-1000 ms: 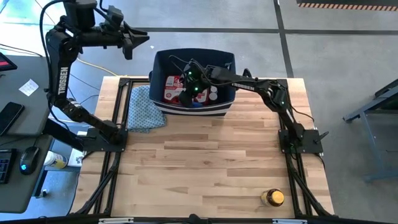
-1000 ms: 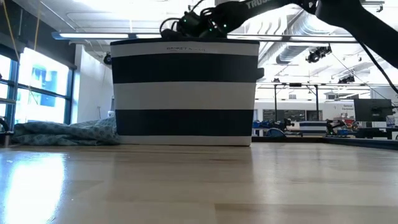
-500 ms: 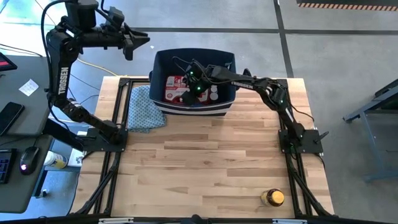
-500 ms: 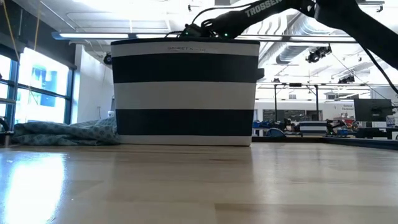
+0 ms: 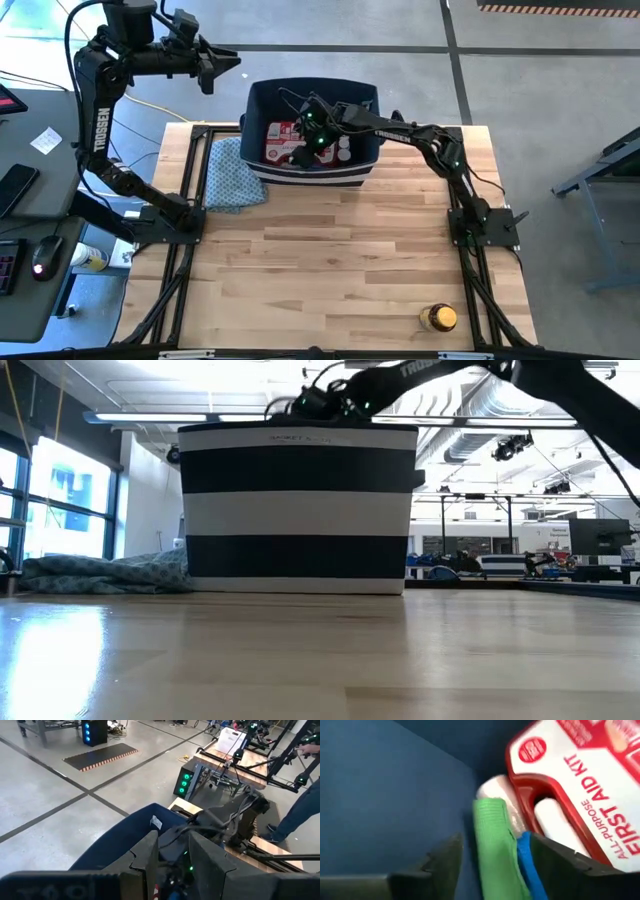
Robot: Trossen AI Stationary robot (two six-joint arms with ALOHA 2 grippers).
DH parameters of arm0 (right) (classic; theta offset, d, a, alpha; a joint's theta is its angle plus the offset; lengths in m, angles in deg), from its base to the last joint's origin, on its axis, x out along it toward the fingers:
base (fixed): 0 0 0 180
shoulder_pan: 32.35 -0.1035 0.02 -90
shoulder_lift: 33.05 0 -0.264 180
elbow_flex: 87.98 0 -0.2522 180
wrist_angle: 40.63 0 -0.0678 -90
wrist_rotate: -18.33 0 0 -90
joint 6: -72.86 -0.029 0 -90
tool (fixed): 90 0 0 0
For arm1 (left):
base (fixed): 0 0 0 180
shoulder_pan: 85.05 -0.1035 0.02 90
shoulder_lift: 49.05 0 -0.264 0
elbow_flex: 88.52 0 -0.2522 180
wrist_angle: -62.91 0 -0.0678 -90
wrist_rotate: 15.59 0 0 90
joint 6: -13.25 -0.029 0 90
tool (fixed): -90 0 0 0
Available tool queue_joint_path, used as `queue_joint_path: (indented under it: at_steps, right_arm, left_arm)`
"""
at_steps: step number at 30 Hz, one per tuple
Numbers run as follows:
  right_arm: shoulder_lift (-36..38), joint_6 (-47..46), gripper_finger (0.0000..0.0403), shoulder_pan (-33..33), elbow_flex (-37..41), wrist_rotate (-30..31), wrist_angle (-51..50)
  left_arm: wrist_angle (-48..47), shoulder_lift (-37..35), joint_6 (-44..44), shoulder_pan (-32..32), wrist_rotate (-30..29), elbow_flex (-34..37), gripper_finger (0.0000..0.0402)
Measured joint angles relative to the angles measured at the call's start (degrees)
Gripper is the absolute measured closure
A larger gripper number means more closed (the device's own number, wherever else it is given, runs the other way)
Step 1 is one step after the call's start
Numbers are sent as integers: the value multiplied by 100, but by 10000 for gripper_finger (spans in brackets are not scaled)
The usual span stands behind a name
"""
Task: Pick & place medical supplies in basket/bin
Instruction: Put the yellow medicine bottle into the blue bin
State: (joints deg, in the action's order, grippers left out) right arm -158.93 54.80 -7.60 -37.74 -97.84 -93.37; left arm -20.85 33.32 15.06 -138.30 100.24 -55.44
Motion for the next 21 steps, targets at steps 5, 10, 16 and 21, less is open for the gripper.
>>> queue_joint_path:
  at_steps: [5,10,16,21]
  right_arm:
    - [408,35,160,-10,-9,402,21]
    - [634,31,158,-79,-21,383,-160]
    - [1058,39,158,-258,-19,423,-787]
    - [1651,421,158,-519,-17,1222,-1233]
  left_arm:
    - [0,0,-1,0,-85,0,257]
    - [0,0,-1,0,-114,0,257]
    - [0,0,-220,0,-139,0,257]
    - [-38,-11,-281,0,-140,0,257]
